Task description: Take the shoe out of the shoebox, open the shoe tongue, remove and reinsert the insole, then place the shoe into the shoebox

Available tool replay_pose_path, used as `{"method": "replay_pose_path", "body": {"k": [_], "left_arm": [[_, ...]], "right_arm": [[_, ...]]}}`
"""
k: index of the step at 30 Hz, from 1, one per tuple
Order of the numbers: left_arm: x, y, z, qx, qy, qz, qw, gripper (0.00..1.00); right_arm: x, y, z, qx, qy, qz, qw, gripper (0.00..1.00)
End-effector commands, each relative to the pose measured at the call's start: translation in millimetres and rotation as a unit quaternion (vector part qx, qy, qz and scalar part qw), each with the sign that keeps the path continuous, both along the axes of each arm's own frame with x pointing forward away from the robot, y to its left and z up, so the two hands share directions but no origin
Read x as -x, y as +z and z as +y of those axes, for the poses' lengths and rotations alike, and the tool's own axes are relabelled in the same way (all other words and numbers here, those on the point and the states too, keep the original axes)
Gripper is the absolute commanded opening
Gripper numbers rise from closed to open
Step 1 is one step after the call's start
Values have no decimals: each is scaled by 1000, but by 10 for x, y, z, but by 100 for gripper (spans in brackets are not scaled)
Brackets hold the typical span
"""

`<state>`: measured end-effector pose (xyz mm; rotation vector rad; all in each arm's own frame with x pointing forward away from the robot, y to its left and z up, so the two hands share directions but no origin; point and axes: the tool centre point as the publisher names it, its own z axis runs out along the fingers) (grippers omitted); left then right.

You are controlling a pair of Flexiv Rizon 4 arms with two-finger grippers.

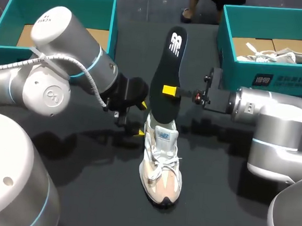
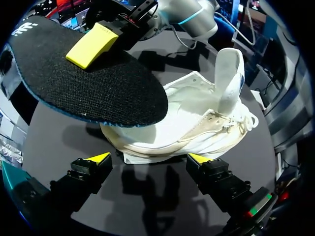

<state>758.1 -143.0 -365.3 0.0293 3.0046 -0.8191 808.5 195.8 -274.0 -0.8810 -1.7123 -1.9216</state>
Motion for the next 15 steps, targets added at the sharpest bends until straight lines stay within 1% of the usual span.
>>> {"method": "replay_pose_path", "body": {"k": [1, 8, 15], "left_arm": [[-12, -13, -30, -4, -2, 3, 1000, 100], [-12, -13, -30, -4, -2, 3, 1000, 100], [-12, -13, -30, -4, -2, 3, 1000, 100]], "right_arm": [[37, -14, -6, -4, -5, -4, 1000, 0], [54, -19, -1, -12, -11, -24, 1000, 0], [32, 5, 13, -18, -11, -43, 999, 0]]}}
